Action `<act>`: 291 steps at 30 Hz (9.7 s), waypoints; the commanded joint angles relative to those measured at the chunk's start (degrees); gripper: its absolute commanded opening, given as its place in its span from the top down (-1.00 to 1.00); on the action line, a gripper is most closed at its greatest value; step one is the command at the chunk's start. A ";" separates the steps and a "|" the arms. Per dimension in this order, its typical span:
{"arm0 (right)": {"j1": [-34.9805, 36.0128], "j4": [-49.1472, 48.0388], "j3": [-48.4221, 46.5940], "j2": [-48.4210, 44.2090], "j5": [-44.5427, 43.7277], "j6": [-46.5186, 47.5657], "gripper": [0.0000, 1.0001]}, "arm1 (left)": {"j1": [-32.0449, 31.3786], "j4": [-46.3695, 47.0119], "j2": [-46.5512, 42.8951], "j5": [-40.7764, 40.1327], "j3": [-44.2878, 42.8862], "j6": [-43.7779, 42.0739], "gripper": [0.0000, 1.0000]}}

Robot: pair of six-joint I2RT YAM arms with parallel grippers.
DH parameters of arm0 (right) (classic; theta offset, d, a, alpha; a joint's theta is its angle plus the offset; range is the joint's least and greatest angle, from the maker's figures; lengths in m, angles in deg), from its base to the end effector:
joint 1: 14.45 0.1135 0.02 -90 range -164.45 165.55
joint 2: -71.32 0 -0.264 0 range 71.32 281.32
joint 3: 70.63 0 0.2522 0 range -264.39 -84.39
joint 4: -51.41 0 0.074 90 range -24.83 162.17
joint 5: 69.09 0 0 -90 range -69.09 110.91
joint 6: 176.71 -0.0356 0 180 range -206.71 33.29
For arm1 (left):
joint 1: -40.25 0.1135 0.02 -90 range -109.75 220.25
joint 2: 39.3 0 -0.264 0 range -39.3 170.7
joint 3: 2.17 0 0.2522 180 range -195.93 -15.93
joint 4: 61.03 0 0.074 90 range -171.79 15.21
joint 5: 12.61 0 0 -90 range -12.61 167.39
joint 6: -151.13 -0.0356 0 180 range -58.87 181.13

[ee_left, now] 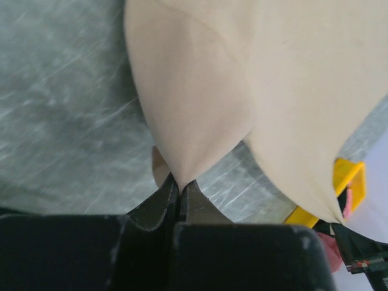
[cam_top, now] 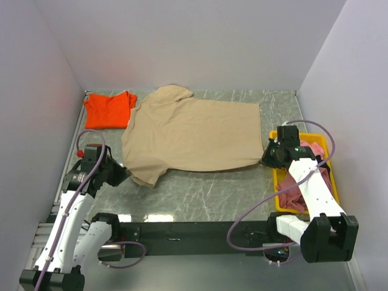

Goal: Fold and stack the t-shirts
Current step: Flatten the tshirt out, then fold the tshirt

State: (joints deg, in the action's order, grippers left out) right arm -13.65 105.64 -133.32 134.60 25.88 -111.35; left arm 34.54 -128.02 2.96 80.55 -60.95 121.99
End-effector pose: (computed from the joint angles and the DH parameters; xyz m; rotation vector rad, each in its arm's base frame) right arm 0.2165 0.0061 0.2572 0.4917 2.4989 0.2856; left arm 0.1353 -0.0155 0.2783 -1.1523 2.2607 -0.5589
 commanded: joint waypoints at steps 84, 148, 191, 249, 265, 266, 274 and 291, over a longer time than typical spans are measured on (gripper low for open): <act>1.57 -5.49 -24.11 36.38 -15.18 1.26 0.15 | -0.09 30.49 72.52 8.01 -48.39 -25.61 -0.98; 19.68 -11.38 4.81 15.81 1.01 -4.10 -0.47 | -5.71 25.54 37.79 -3.86 -3.15 -6.45 -0.46; 19.42 -11.20 3.14 21.35 -1.28 -2.43 -0.47 | -19.77 19.83 63.47 -11.68 -31.89 -25.79 0.86; 19.42 -10.68 0.07 19.51 -2.25 -2.08 -0.47 | -14.59 30.29 66.72 -13.35 -41.20 -26.93 -0.99; 10.28 -13.13 -19.97 25.74 -4.62 -2.78 -0.49 | -3.96 28.43 94.39 -10.47 -78.29 -31.85 -0.99; 9.58 -13.22 -21.98 26.70 -4.53 -2.87 -0.49 | -3.26 29.67 95.02 -8.54 -78.82 -32.12 -0.99; 5.44 -12.17 -33.06 37.61 -4.27 -2.60 -0.50 | -2.90 33.46 101.95 -4.65 -84.00 -35.98 -0.92; 3.95 -11.64 -35.89 43.68 -4.62 -1.64 -0.49 | -3.60 27.66 108.56 -10.72 -91.38 -38.36 -0.37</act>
State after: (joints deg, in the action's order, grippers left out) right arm -9.26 94.49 -166.26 177.73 22.01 -113.84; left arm 31.26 -98.21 110.32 72.46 -148.51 83.72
